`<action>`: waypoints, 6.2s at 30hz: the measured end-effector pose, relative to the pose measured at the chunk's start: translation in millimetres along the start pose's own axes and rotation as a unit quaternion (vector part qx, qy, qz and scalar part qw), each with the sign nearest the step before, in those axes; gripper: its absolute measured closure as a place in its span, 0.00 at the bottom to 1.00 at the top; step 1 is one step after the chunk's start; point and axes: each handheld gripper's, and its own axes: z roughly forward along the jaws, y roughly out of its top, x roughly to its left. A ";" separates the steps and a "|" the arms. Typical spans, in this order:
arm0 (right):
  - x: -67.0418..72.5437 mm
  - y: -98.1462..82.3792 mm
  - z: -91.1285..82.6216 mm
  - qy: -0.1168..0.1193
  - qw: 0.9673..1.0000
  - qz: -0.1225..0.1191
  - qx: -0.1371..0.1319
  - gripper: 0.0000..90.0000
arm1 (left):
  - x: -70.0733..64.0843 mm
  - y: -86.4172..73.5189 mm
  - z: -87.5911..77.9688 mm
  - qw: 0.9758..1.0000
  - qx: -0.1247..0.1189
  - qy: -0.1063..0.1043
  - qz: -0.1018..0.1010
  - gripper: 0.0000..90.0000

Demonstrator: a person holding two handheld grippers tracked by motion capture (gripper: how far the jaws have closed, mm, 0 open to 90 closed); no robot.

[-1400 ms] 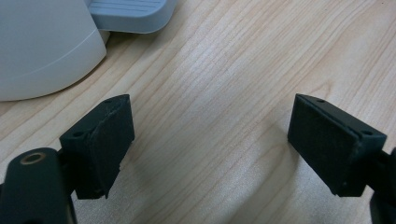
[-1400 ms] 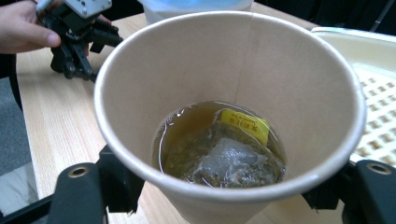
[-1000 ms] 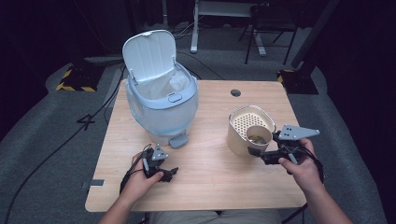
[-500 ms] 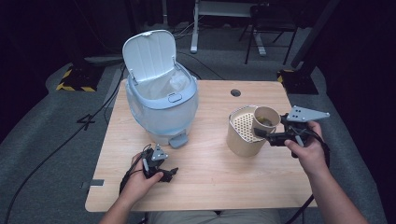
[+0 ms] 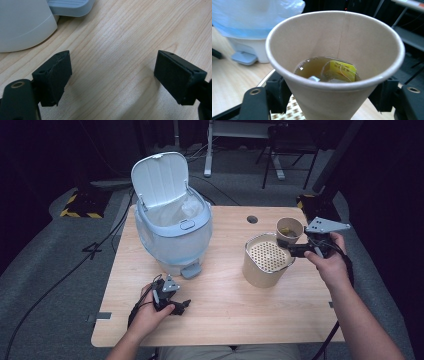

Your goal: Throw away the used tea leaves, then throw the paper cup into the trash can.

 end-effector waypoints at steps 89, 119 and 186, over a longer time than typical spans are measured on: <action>69.3 -16.0 45.6 -0.345 0.445 -0.785 0.258 0.33 | -0.3 -0.7 -0.2 1.000 -0.001 -0.001 0.000 0.17; 1.1 -12.9 -5.8 -0.121 0.990 -0.050 0.053 0.31 | 1.2 0.1 0.8 1.000 -0.003 -0.004 0.001 0.17; 54.5 142.9 79.0 0.141 0.990 -0.001 -0.025 0.31 | 4.6 3.3 3.7 1.000 0.004 0.002 -0.002 0.11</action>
